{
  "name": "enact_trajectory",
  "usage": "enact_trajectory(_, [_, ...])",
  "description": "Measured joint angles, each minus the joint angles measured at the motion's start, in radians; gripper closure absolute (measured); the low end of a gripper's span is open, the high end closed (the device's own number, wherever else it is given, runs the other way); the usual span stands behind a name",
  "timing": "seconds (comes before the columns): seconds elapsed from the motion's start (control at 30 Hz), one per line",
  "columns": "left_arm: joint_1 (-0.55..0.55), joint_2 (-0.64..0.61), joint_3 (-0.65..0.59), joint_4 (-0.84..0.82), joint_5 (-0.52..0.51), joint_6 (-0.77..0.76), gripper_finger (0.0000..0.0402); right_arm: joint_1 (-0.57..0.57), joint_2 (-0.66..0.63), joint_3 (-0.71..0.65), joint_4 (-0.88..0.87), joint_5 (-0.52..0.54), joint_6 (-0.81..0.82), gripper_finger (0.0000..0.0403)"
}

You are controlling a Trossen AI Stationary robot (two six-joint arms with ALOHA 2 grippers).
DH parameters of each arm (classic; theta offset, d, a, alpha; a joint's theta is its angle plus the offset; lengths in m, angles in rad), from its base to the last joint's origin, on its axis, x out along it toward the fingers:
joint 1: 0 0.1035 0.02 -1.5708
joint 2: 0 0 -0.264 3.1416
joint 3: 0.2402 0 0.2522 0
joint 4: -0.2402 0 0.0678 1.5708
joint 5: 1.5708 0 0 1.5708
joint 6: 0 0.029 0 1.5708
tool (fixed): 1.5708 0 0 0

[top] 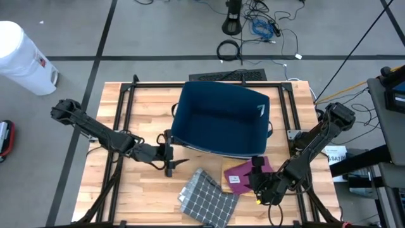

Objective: Fold towel
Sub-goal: Prepare the blue bin

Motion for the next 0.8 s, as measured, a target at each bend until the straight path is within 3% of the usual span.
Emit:
enact_trajectory(0.33, [-0.058, 0.000, 0.119, -0.166, 0.017, 0.016, 0.0110, 0.000, 0.000, 0.000, 0.003, 0.024, -0.007, 0.0232])
enact_trajectory(0.47, [-0.109, 0.000, 0.166, -0.230, -0.061, 0.059, 0.0110, 0.000, -0.001, 0.000, 0.002, 0.014, -0.005, 0.0232])
enact_trajectory(0.63, [-0.176, 0.000, 0.190, -0.265, -0.101, 0.081, 0.0110, 0.003, 0.006, 0.000, 0.008, -0.067, -0.013, 0.0232])
enact_trajectory(0.8, [-0.234, 0.000, 0.190, -0.303, -0.104, -0.006, 0.0110, 0.020, 0.048, 0.000, 0.029, -0.119, 0.010, 0.0230])
